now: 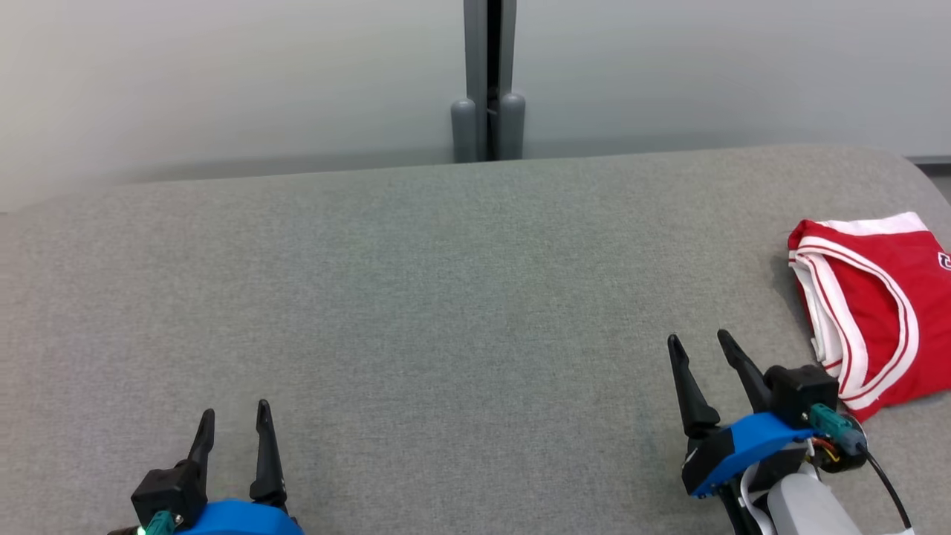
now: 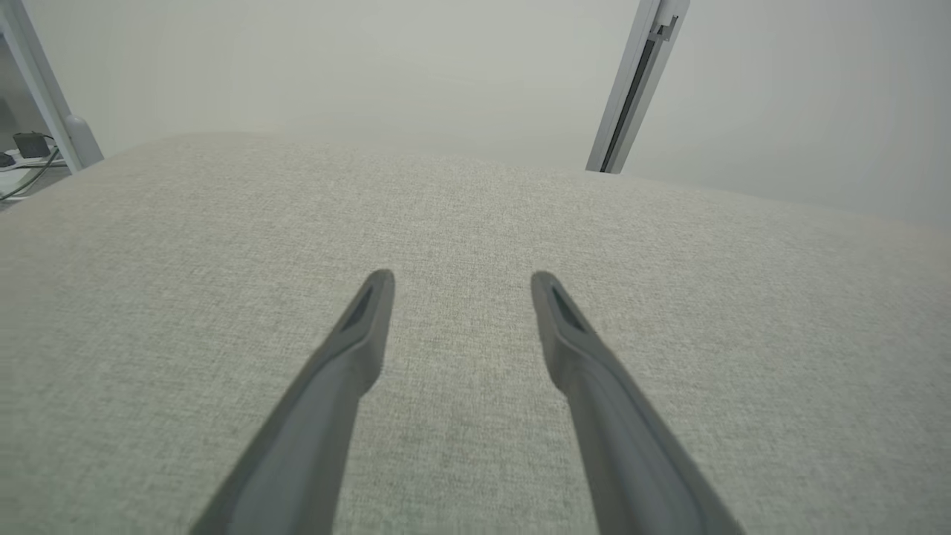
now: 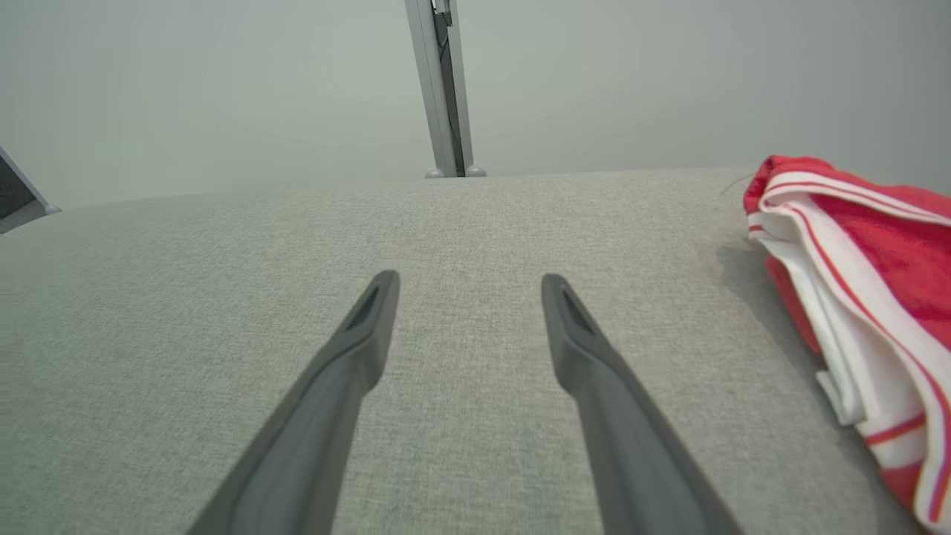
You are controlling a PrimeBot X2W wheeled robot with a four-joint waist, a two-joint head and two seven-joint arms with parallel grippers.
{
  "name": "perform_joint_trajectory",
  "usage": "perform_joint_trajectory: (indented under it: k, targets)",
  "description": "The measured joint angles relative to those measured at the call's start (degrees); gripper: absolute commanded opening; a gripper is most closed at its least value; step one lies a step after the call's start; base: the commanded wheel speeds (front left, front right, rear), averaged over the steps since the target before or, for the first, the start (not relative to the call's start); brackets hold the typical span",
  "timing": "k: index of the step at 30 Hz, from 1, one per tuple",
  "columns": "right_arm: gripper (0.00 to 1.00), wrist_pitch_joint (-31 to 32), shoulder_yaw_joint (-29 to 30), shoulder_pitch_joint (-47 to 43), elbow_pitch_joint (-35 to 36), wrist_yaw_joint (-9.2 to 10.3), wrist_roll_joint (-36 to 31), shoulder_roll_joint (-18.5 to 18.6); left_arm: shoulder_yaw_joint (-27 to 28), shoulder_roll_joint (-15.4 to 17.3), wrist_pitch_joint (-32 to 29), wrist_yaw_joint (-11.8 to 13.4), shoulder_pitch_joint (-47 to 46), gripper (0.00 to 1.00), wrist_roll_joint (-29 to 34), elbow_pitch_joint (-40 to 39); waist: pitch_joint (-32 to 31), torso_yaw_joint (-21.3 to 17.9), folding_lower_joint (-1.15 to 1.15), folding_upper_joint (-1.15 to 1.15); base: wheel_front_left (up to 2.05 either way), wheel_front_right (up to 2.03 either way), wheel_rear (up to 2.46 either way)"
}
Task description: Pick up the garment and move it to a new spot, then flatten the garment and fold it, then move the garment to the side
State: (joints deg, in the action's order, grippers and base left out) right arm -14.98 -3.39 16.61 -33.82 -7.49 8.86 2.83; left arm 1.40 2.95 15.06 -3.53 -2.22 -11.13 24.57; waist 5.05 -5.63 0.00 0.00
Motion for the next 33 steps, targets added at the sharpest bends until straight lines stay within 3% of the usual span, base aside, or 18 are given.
perform_joint_trajectory:
  k: [16,17,22,33]
  targets:
    - [1.00,0.00,0.01,-5.27,0.30,0.00,1.80,0.01,-1.75,-0.02,0.00,-0.60,4.53,1.00,-1.96,-0.37,-4.30,1.47,-0.01,0.00,0.00,0.00,0.00]
    - [0.00,0.03,0.02,-5.33,0.08,0.00,1.79,-0.01,-1.80,-0.03,-0.02,-0.56,4.53,0.00,-1.96,-0.14,-4.32,1.49,-0.01,0.00,0.00,0.00,0.00]
    - [0.00,0.87,0.23,-6.65,-1.86,0.00,2.54,-0.18,-1.87,-0.22,-0.91,-0.55,5.04,0.00,-2.77,1.98,-4.36,1.55,-0.01,0.00,0.00,0.00,0.00]
    - [0.00,3.91,1.69,-6.88,0.99,0.00,14.45,-0.21,-0.70,-0.25,-3.97,-1.03,4.67,0.00,-14.27,0.60,-4.40,1.92,0.01,0.00,0.00,0.00,0.00]
